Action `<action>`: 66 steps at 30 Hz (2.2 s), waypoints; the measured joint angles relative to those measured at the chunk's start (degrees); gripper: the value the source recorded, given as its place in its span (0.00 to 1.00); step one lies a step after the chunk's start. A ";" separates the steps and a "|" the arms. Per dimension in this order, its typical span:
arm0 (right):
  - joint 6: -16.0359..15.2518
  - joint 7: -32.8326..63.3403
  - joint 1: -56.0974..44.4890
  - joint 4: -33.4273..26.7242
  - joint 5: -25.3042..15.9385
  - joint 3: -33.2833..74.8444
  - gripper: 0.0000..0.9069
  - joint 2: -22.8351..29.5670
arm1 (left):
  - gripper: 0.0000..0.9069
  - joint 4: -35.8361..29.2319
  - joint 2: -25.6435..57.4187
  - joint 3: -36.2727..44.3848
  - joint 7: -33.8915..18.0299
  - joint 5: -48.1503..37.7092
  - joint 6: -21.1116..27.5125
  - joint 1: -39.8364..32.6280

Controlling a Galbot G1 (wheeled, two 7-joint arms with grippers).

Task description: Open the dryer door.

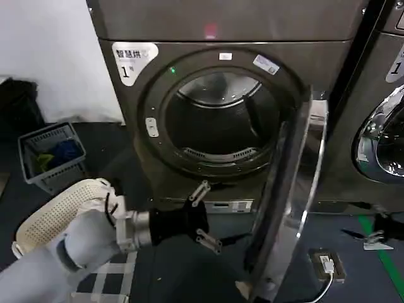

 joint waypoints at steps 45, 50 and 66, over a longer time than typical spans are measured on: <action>-11.41 47.28 -39.59 -1.45 -24.01 59.00 1.00 28.08 | 1.00 7.64 -17.81 17.06 -0.99 2.39 1.84 -12.72; -13.74 53.81 -41.62 0.35 -28.26 61.34 1.00 31.44 | 1.00 9.14 -19.64 18.47 -1.03 2.68 1.80 -13.87; -30.60 61.87 -44.82 5.38 -33.13 65.73 1.00 37.76 | 1.00 16.89 -26.57 22.66 -1.69 4.23 1.69 -17.73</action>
